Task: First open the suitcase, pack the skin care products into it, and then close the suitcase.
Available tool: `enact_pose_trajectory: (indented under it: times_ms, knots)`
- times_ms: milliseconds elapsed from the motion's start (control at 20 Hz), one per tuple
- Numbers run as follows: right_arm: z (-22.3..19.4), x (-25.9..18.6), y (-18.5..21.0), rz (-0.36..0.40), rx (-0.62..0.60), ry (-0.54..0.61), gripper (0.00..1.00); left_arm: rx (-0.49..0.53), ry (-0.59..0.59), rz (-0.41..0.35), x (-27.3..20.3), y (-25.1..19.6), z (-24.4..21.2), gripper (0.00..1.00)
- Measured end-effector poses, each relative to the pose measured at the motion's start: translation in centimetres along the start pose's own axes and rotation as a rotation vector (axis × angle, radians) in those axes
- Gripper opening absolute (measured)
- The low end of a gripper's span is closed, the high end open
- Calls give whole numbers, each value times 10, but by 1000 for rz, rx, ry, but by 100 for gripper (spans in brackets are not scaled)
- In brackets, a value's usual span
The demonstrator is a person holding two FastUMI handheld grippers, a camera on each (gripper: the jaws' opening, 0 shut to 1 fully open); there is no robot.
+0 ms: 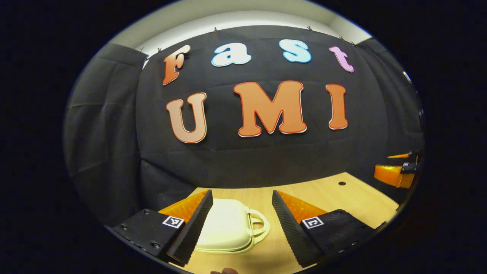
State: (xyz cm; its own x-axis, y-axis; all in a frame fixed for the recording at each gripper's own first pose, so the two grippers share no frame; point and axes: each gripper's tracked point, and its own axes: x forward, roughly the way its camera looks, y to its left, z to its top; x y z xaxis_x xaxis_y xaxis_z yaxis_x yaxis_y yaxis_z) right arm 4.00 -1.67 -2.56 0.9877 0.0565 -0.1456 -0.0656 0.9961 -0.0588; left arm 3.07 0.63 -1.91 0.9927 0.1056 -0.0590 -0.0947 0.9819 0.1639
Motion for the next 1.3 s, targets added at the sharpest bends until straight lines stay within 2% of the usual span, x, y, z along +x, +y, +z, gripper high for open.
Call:
enact_pose_trajectory:
  times_ms: [150,300,550,700,750,950,1150,1300]
  knots:
    - [-9,-2,0,-35,6,25,94,136,30,-38,13,-3,-24,100]
    - [-17,-5,-5,-82,7,51,95,301,67,-81,27,-9,-55,98]
    - [-33,-11,-18,-152,47,92,95,535,151,-247,47,-43,-116,98]
    - [-40,-17,-31,-199,65,106,95,691,187,-385,54,-73,-152,98]
    - [-42,-19,-36,-218,72,112,95,744,188,-401,58,-78,-161,98]
    - [-54,-29,-56,-276,128,142,95,934,185,-428,78,-86,-185,98]
    - [-67,-42,-77,-334,156,172,94,976,289,-438,99,-84,-211,98]
    - [-73,-48,-87,-367,178,194,95,1013,338,-417,116,-77,-222,98]
